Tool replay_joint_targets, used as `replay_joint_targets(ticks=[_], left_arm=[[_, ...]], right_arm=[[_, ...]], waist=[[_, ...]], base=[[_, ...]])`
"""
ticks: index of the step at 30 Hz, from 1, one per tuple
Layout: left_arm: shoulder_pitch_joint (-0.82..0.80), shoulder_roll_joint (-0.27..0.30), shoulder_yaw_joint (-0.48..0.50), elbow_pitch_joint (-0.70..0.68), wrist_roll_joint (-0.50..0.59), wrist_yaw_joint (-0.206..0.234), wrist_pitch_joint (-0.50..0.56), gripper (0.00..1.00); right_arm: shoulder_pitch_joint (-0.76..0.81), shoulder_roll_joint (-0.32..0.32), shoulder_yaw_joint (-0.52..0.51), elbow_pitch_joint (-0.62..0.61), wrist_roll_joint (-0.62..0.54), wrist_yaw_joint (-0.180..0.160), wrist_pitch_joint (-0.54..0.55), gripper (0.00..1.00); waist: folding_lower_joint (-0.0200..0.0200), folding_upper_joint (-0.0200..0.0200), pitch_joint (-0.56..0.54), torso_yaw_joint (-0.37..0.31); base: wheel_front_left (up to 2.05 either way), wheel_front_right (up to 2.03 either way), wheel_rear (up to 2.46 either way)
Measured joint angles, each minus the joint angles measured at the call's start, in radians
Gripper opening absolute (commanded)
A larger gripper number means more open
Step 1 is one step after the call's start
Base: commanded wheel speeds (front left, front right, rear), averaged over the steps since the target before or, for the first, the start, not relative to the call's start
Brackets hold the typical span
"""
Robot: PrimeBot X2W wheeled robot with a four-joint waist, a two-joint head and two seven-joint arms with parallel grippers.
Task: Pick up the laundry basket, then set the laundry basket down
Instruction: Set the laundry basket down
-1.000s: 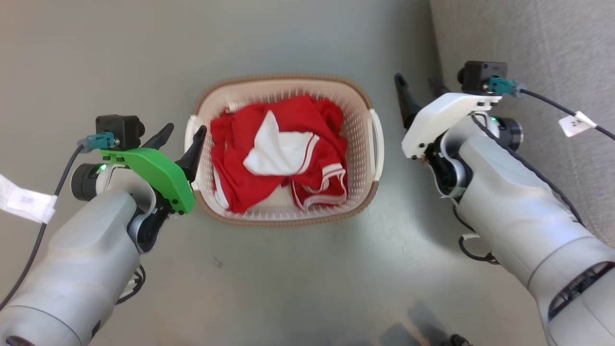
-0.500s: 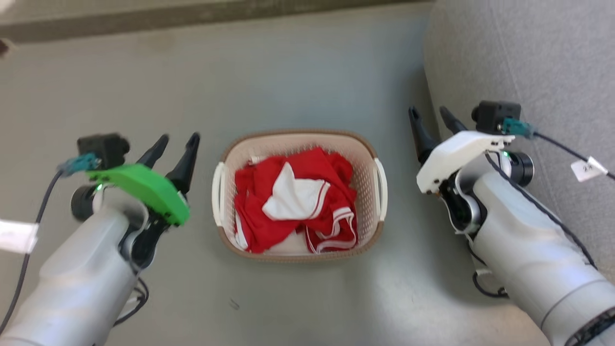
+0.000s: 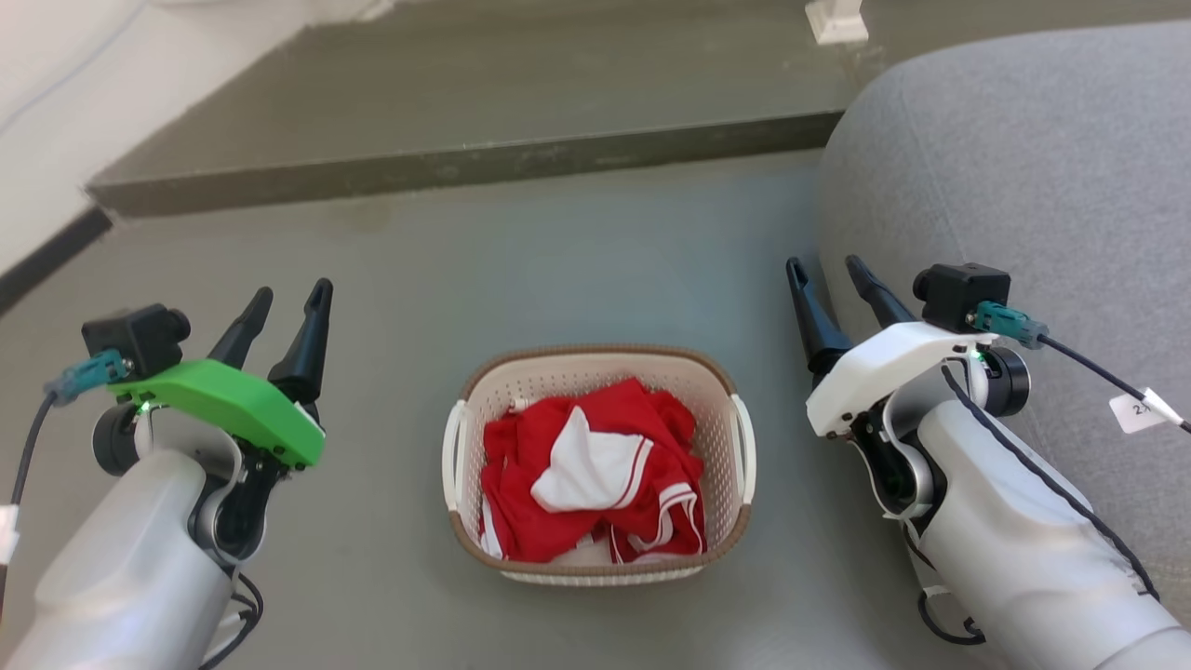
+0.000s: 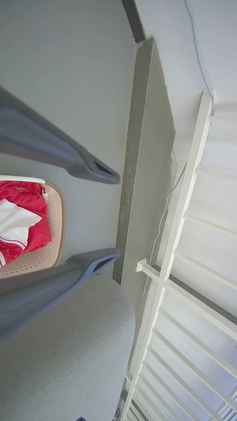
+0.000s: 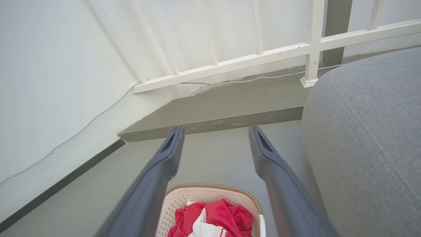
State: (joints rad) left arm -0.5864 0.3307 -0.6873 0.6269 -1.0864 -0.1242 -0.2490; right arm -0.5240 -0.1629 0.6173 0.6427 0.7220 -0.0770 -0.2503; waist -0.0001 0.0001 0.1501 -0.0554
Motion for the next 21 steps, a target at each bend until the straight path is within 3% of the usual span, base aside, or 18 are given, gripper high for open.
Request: replay_joint_targets(ticks=[11,16,21], left_arm=[[0.14,-0.001,0.145,-0.125,0.133,0.003,0.0,1.0],[0.196,-0.016,0.216,-0.184,0.207,0.026,0.0,1.0],[0.262,-0.035,0.324,-0.256,0.266,0.047,-0.003,1.0]], right_arm=[[0.123,-0.014,-0.105,-0.163,-0.1,-0.005,0.0,1.0],[0.175,-0.024,-0.192,-0.245,-0.142,-0.028,0.0,1.0],[0.255,-0.02,-0.208,-0.293,-0.193,-0.031,0.0,1.0]], waist=[[0.0,0.0,-0.084,0.005],[0.0,0.0,-0.097,0.019],[0.0,0.0,-0.115,0.031]], base=[[0.0,0.0,0.0],[0.0,0.0,0.0],[0.0,0.0,0.0]])
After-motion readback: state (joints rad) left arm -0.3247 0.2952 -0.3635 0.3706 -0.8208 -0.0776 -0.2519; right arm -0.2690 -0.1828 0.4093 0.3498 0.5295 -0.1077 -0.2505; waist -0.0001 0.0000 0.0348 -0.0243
